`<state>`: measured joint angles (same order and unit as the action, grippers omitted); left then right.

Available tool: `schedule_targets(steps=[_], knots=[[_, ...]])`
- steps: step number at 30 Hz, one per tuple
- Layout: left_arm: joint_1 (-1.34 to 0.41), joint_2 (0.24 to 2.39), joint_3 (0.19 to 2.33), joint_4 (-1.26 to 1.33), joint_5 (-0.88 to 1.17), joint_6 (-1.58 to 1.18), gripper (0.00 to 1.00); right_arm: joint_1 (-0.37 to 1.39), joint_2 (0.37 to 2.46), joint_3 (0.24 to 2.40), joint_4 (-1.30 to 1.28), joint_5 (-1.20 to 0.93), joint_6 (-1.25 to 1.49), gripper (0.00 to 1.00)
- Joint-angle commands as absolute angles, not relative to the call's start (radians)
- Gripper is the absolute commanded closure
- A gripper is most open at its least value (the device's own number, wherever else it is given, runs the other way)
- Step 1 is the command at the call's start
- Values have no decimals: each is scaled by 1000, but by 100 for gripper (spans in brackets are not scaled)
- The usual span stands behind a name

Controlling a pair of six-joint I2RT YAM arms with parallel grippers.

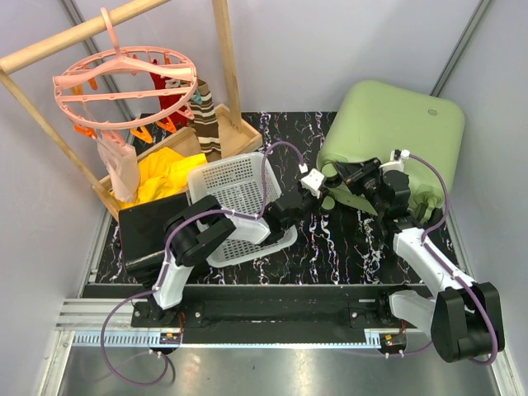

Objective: Open, take out, and arrange the luggage
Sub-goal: Unzip the luggage

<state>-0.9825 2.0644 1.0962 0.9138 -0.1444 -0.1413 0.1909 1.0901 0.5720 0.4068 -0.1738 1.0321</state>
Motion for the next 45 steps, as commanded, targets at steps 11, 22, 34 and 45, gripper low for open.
schedule_targets(steps=[11,22,34,45], knots=[[-1118,2065,1167,1002,-5,-49,100,221,1029,589,183,-126,879,99],[-1143,2072,1201,919,46,29,100,219,1031,667,9,-175,735,96],[-1141,2031,1141,914,22,69,100,236,1164,750,-37,-325,669,99],[-1095,1990,1065,953,34,60,100,282,1337,885,-54,-388,626,99]])
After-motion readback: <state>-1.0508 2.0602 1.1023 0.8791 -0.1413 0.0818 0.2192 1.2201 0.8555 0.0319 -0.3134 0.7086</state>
